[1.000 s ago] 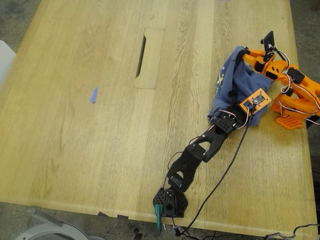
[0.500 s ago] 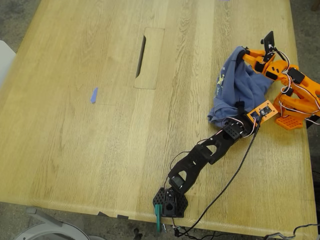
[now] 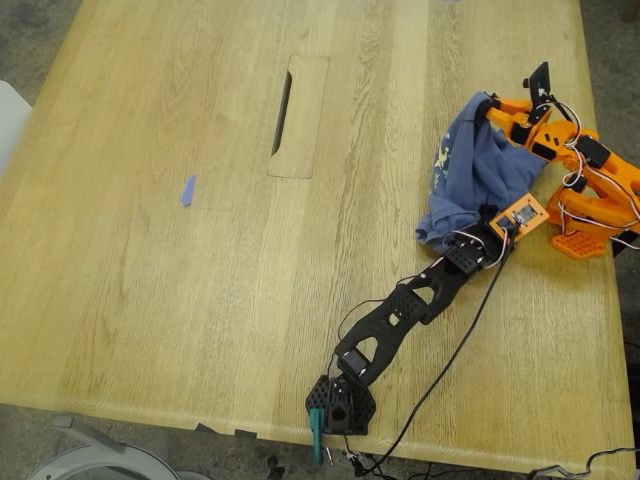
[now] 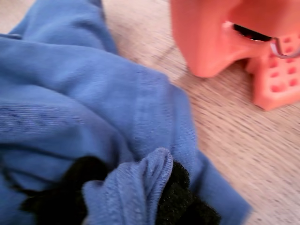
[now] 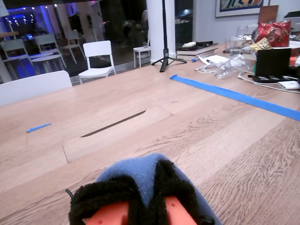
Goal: Fold a T-shirt
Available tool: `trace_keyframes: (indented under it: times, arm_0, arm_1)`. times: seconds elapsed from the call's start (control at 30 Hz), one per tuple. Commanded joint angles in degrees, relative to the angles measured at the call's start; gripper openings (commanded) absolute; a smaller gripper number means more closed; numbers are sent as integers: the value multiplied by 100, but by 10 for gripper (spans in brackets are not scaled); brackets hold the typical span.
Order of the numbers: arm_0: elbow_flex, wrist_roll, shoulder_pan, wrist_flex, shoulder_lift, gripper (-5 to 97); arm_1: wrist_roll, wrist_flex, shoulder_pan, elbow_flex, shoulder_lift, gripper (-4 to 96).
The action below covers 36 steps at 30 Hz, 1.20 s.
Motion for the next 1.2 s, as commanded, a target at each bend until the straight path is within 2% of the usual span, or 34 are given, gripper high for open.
trace_keyframes:
  times: [0.0, 0.07, 0.27, 0.57, 0.73, 1.17]
  arm_0:
    - [-369, 18, -18, 26, 132, 44]
    - [-369, 26, -18, 35, 132, 2]
    - [-668, 26, -9, 193, 483, 1]
    - [-1301, 44, -9, 1529, 1828, 1]
    - [-2136, 79, 44, 2795, 2303, 1]
    - [-5643, 132, 141, 6258, 2083, 1]
  arm_1:
    - [9, 0, 35, -79, 149, 3]
    - [9, 9, 35, -70, 176, 3]
    - [9, 79, 79, -167, 193, 3]
    - [9, 18, 97, -158, 211, 3]
    - [9, 97, 114, -97, 334, 3]
    - [26, 35, 79, -132, 413, 3]
